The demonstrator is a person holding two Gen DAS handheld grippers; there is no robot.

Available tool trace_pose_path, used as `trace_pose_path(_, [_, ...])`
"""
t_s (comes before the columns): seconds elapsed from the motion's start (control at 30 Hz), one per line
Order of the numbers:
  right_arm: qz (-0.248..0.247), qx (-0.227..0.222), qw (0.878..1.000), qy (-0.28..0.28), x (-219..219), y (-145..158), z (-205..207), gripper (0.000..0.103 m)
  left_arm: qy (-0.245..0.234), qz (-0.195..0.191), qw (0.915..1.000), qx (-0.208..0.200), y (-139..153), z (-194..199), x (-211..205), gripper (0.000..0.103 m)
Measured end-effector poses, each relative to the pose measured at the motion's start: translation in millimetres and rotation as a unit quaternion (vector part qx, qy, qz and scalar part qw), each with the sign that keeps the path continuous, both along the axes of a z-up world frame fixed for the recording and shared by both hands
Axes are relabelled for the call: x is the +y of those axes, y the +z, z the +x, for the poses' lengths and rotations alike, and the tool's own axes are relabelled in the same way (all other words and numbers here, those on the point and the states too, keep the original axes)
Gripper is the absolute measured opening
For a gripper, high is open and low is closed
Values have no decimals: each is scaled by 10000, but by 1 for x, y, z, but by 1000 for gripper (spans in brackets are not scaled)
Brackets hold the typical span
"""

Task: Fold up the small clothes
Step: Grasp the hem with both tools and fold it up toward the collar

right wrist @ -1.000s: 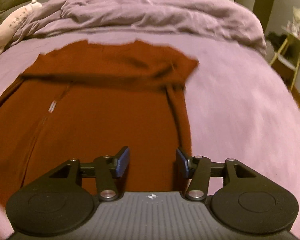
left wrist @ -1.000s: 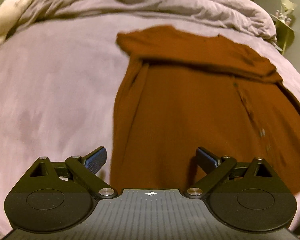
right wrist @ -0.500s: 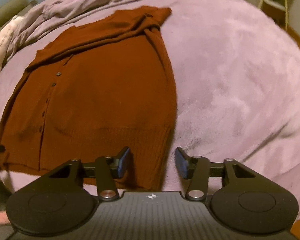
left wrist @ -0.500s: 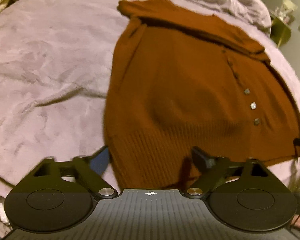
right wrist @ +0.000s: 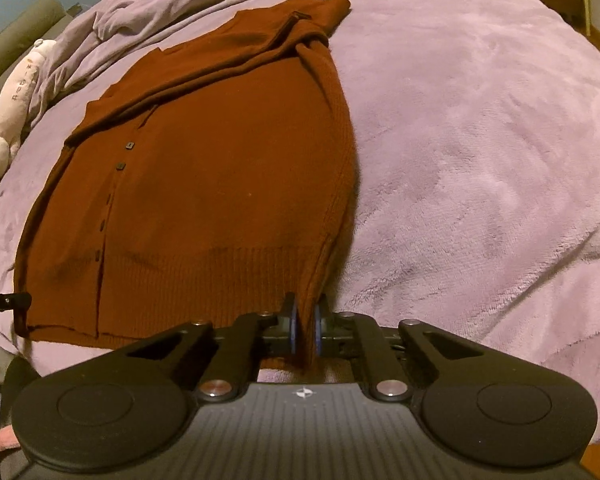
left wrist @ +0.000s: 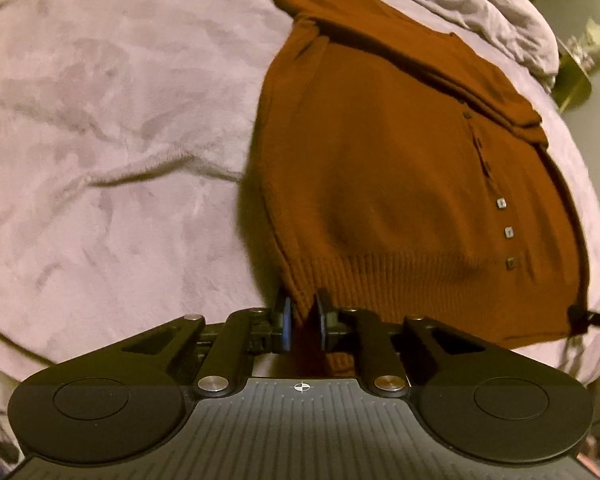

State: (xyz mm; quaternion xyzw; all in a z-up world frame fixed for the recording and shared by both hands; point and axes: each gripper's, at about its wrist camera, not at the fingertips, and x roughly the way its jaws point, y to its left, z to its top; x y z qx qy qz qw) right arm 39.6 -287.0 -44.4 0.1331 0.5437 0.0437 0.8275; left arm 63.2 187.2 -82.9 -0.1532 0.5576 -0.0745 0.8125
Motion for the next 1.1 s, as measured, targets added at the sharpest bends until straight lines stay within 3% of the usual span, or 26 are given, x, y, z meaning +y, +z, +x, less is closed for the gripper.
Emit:
trace_pose_path(0.07, [47, 44, 10000, -38, -3, -1, 1, 7, -51, -40, 10000, 20, -1, 0, 1, 16])
trace_pose_path(0.13, [64, 84, 9999, -32, -3, -2, 1, 8, -188, -143, 9997, 32, 0, 2, 1, 35])
trace_pose_path(0.2, [78, 150, 9999, -4, -2, -2, 3, 8, -336, -172, 9993, 32, 1, 2, -4, 36])
trace_pose_path(0.27, [107, 198, 9997, 8, -3, -3, 5, 8, -566, -63, 9983, 79, -1, 5, -11, 31])
trace_pose_path(0.33, [173, 253, 9995, 0, -4, -5, 8, 8, -708, -9, 9974, 147, -2, 8, -15, 16])
trace_pose_path(0.43, [303, 297, 9991, 4, -7, -5, 11, 6, -777, -136, 9967, 192, 2, 12, -16, 11])
trace_pose_path(0.6, [1154, 261, 9926, -258, -20, 3, 17, 5, -565, -1039, 9928, -204, 35, 23, -7, 8])
trace_pose_path(0.67, [1519, 111, 9875, -404, -26, 12, 26, 5, -485, -1198, 9903, -512, 52, 33, -4, 8])
trace_pose_path(0.8, [1754, -401, 9824, -492, -29, 34, 59, 5, -156, -1576, 9822, -1006, 77, 73, 7, 7])
trace_pose_path(0.97, [1342, -1144, 9834, -421, -19, 54, 122, 5, 188, -1379, 9786, -1517, 84, 136, 9, 7])
trace_pose_path(1.1, [828, -1503, 9842, -445, -9, 53, 171, 5, 470, -929, 9805, -1669, 73, 181, 9, 8])
